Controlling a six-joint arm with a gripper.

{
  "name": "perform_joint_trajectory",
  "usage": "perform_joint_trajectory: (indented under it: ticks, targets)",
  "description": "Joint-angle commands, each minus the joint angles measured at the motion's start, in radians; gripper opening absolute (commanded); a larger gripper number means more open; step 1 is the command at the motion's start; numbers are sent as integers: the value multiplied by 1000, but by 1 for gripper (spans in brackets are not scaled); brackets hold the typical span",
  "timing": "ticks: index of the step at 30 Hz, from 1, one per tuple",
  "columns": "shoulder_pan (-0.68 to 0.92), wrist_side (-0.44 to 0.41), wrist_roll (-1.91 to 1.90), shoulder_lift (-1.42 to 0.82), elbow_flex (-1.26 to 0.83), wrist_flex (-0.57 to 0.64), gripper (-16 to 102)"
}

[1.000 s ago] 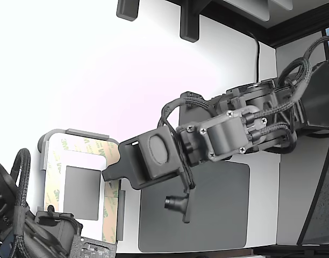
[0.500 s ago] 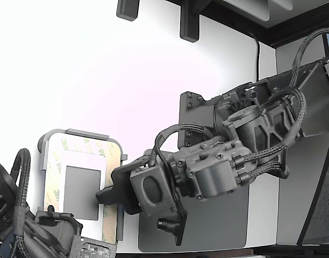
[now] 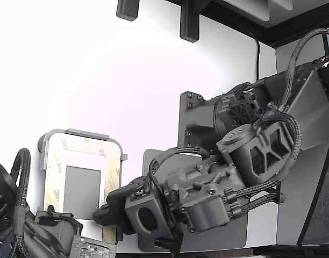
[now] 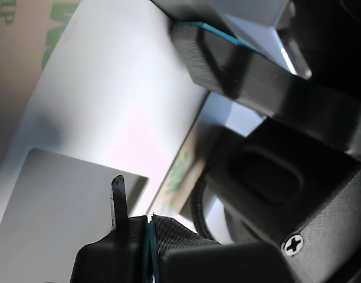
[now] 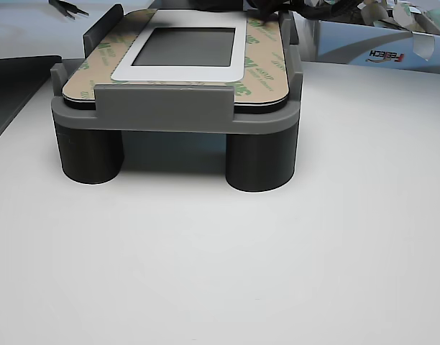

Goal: Peel off protective film from adhesive tape.

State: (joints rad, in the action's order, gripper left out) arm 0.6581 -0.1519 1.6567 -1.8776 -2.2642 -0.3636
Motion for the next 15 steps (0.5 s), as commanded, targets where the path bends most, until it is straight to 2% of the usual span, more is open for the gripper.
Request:
perform_joint_trajectory:
  ticks: [1, 15]
  targets:
    - [-6, 14, 12, -9, 31, 2, -11]
    - [0, 37, 74, 51, 66, 3, -11]
